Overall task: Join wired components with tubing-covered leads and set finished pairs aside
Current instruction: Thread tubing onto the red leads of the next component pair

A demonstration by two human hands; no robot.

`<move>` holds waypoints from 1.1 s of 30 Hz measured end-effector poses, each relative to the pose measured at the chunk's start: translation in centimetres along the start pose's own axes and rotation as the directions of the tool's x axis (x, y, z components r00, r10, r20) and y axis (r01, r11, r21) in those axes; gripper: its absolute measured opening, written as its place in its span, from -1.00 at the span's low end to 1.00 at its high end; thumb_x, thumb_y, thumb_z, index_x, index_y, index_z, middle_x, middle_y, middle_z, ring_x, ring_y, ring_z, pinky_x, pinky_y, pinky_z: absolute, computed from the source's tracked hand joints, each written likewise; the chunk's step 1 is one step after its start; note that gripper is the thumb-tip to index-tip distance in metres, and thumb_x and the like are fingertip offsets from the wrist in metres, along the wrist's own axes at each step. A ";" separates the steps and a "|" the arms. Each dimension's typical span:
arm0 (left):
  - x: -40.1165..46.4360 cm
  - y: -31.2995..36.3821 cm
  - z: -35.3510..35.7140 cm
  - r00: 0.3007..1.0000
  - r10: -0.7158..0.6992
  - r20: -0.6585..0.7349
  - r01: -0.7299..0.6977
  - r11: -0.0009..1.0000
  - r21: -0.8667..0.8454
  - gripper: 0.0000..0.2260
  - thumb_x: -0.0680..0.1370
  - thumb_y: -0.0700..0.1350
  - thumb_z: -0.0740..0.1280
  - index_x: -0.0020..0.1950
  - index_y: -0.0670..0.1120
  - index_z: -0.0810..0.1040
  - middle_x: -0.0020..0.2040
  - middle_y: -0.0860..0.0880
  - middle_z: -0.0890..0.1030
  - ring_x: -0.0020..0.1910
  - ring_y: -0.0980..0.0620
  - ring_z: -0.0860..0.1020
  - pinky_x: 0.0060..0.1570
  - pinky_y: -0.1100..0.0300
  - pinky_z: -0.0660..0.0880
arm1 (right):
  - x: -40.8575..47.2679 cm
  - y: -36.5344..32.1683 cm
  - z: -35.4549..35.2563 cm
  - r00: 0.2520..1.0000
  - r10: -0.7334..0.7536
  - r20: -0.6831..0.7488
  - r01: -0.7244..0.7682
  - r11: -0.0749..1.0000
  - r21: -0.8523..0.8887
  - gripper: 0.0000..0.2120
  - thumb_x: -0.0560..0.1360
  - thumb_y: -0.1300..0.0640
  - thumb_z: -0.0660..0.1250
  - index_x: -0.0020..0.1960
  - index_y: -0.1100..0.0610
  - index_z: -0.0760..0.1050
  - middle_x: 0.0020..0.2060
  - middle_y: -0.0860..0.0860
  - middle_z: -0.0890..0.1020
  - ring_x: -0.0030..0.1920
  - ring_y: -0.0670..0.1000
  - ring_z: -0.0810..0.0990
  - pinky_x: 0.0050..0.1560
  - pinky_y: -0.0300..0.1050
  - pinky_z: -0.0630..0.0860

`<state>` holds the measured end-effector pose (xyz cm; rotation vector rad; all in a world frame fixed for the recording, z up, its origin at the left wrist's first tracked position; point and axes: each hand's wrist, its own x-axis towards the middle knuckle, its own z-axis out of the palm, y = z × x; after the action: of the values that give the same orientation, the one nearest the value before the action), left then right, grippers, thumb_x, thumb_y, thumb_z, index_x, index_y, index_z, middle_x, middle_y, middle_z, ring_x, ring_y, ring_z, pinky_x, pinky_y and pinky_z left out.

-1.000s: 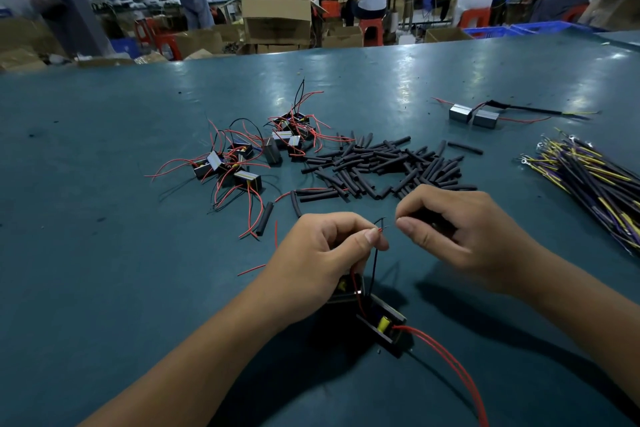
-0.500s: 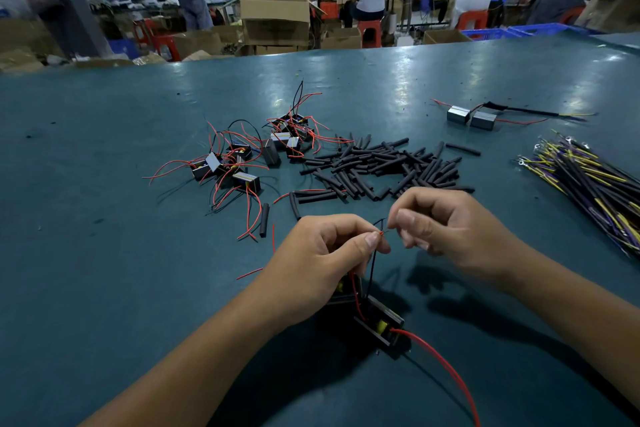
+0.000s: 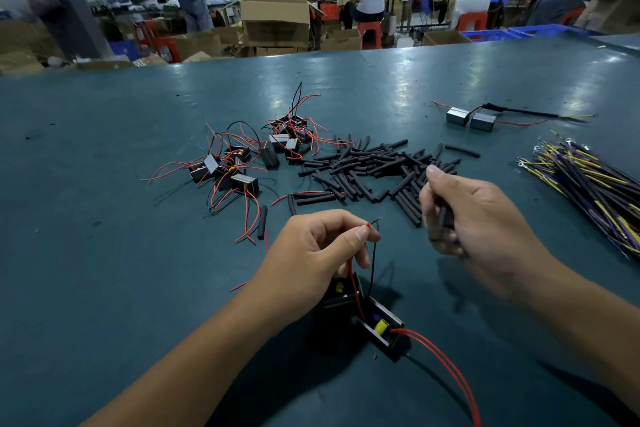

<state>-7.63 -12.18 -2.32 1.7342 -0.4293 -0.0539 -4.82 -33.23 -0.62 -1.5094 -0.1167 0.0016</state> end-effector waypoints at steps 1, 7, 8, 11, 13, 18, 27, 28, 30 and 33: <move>0.0 -0.1 0.0 1.000 -0.001 -0.002 0.001 1.000 -0.007 -0.83 0.61 -0.08 0.29 -0.03 -0.04 0.68 -0.29 0.01 0.65 -0.35 0.07 0.48 -0.29 0.23 0.42 | -0.1 -0.1 0.1 1.000 -0.018 0.012 0.017 0.998 0.056 -0.56 0.53 -0.20 0.29 -0.37 0.08 0.53 -0.52 0.00 0.36 -0.53 -0.05 0.32 -0.56 -0.28 0.21; 0.0 -0.4 0.0 1.000 -0.003 0.006 0.003 1.000 -0.002 -0.84 0.60 -0.04 0.31 -0.01 -0.01 0.68 -0.30 0.00 0.65 -0.32 0.05 0.52 -0.28 0.21 0.45 | -0.6 0.0 0.3 0.969 -0.240 0.051 0.238 0.970 0.045 -0.67 0.49 -0.19 0.37 -0.18 0.07 0.65 -0.43 0.02 0.56 -0.41 -0.06 0.52 -0.47 -0.30 0.38; 0.0 -0.4 0.0 1.000 -0.004 0.010 0.004 1.000 0.001 -0.84 0.60 -0.04 0.31 -0.01 -0.01 0.68 -0.30 0.01 0.65 -0.32 0.04 0.52 -0.27 0.20 0.45 | -0.7 0.0 0.4 0.966 -0.251 0.061 0.248 0.967 0.055 -0.68 0.51 -0.18 0.37 -0.17 0.07 0.65 -0.41 0.02 0.57 -0.39 -0.05 0.53 -0.45 -0.30 0.39; 0.0 -0.4 0.0 1.000 -0.007 0.012 0.007 1.000 0.002 -0.84 0.60 -0.03 0.31 -0.02 0.00 0.69 -0.31 0.01 0.64 -0.31 0.04 0.52 -0.27 0.17 0.45 | -1.0 0.1 0.7 0.960 -0.262 0.096 0.257 0.964 0.060 -0.74 0.53 -0.09 0.34 -0.14 0.08 0.66 -0.39 0.02 0.59 -0.35 -0.04 0.55 -0.42 -0.29 0.42; 0.0 -0.4 0.0 1.000 -0.007 0.011 0.007 1.000 0.001 -0.84 0.60 -0.03 0.31 -0.02 0.01 0.69 -0.30 0.01 0.64 -0.31 0.03 0.52 -0.26 0.17 0.45 | -1.2 0.1 1.0 0.962 -0.254 0.103 0.249 0.967 0.052 -0.75 0.54 -0.05 0.32 -0.15 0.07 0.66 -0.39 0.04 0.59 -0.36 -0.05 0.56 -0.42 -0.29 0.42; -0.1 -0.3 0.0 1.000 -0.006 0.007 0.006 1.000 -0.010 -0.84 0.60 -0.04 0.31 -0.02 -0.02 0.69 -0.31 0.01 0.63 -0.32 0.03 0.51 -0.27 0.15 0.45 | -1.4 0.0 1.1 0.963 -0.252 0.099 0.247 0.967 0.056 -0.75 0.52 -0.06 0.31 -0.17 0.07 0.66 -0.40 0.06 0.59 -0.38 -0.05 0.55 -0.43 -0.29 0.42; 0.0 -0.3 0.0 1.000 0.000 0.009 0.000 1.000 -0.010 -0.84 0.60 -0.06 0.30 -0.03 -0.03 0.69 -0.32 0.02 0.62 -0.33 0.04 0.50 -0.28 0.18 0.45 | -1.6 0.3 1.5 0.956 -0.266 0.123 0.262 0.964 0.048 -0.73 0.52 -0.09 0.33 -0.15 0.08 0.66 -0.40 0.04 0.59 -0.37 -0.04 0.56 -0.41 -0.28 0.43; 0.0 -0.4 0.0 1.000 -0.004 0.006 0.004 1.000 -0.013 -0.84 0.60 -0.06 0.30 -0.03 -0.03 0.69 -0.32 0.02 0.63 -0.32 0.03 0.50 -0.28 0.18 0.45 | -1.6 0.2 1.5 0.956 -0.271 0.110 0.267 0.962 0.053 -0.72 0.51 -0.10 0.33 -0.16 0.08 0.66 -0.40 0.05 0.59 -0.38 -0.04 0.56 -0.42 -0.28 0.43; 0.0 -0.4 0.0 1.000 -0.010 0.003 0.010 1.000 -0.016 -0.83 0.60 -0.05 0.30 -0.02 -0.02 0.69 -0.32 0.02 0.63 -0.31 0.01 0.51 -0.27 0.17 0.45 | -1.5 0.1 1.3 0.957 -0.280 0.080 0.275 0.959 0.061 -0.71 0.50 -0.13 0.34 -0.17 0.07 0.66 -0.41 0.06 0.58 -0.38 -0.04 0.56 -0.43 -0.28 0.42; 0.0 -0.5 0.0 1.000 -0.011 0.005 0.011 1.000 -0.012 -0.84 0.59 -0.04 0.31 -0.03 -0.01 0.69 -0.32 0.02 0.63 -0.31 0.02 0.51 -0.27 0.17 0.45 | -1.4 0.1 1.2 0.955 -0.288 0.075 0.284 0.957 0.063 -0.69 0.52 -0.15 0.36 -0.16 0.07 0.66 -0.41 0.06 0.58 -0.38 -0.03 0.56 -0.42 -0.27 0.42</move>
<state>-7.49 -12.17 -2.75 1.7252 -0.4228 -0.0687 -6.27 -32.11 -0.71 -1.4300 -0.3991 -0.1639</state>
